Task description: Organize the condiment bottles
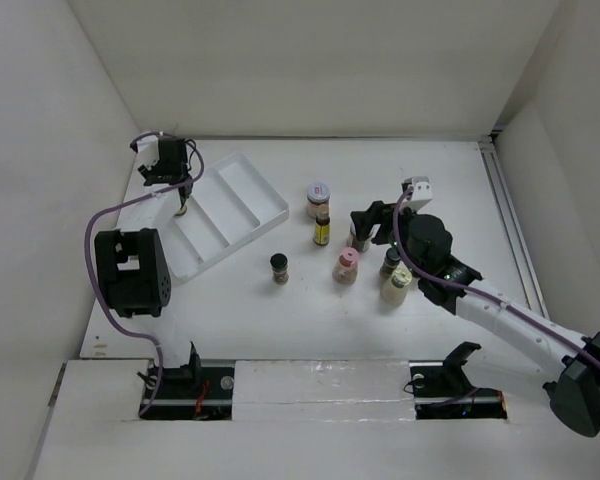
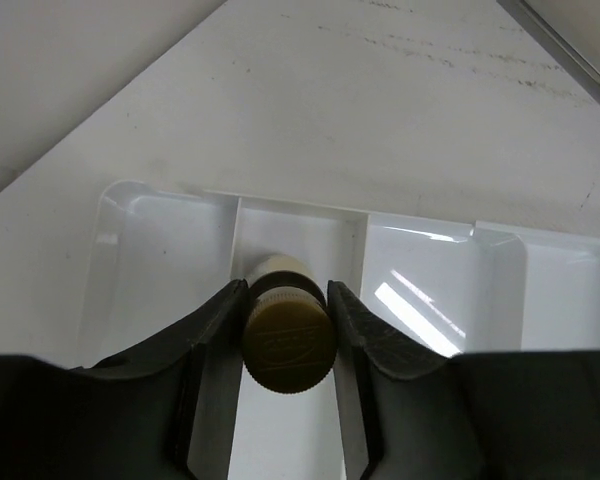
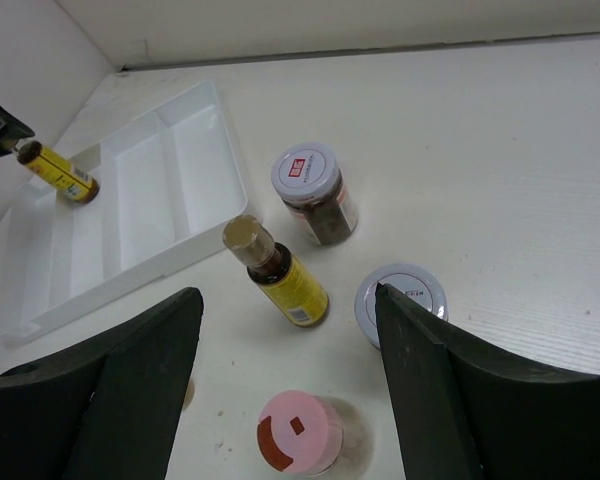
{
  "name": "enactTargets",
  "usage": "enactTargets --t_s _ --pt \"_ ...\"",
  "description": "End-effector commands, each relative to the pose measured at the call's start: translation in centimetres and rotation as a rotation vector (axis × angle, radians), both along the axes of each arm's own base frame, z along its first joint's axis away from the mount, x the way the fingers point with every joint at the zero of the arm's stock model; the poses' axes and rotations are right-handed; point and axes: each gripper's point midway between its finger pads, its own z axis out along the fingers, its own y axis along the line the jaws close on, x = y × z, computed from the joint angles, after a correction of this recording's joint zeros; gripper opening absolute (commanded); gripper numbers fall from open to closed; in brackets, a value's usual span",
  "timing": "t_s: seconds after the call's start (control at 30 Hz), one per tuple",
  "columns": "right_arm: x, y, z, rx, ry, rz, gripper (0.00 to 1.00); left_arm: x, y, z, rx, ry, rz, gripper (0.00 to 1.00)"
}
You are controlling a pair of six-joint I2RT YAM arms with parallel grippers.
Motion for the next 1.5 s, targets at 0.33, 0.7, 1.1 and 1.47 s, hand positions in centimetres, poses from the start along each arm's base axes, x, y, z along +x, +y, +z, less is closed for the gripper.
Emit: enactTargets --t_s 0.33,0.7,1.1,1.47 --pt "0.3 0.1 1.9 0.049 -0.051 0.002 0.76 0.4 -0.7 9.0 -0.023 -0.209 -0.039 0.68" --pt "0.7 -0.9 1.5 0.041 -0.046 -0.051 0.76 -3.7 -18.6 17.0 -0.049 -0.32 -0.517 0.72" --pt "-0.3 -5.8 2.8 0.157 -0.086 -0.243 0.59 -8.6 -37.9 10.5 -0.153 -0.199 -0.972 0.64" --pt "0.5 -6.1 1.8 0.149 -0.055 -0.265 0.67 -9.2 -42.2 5.4 -0.062 -0.058 -1.041 0.6"
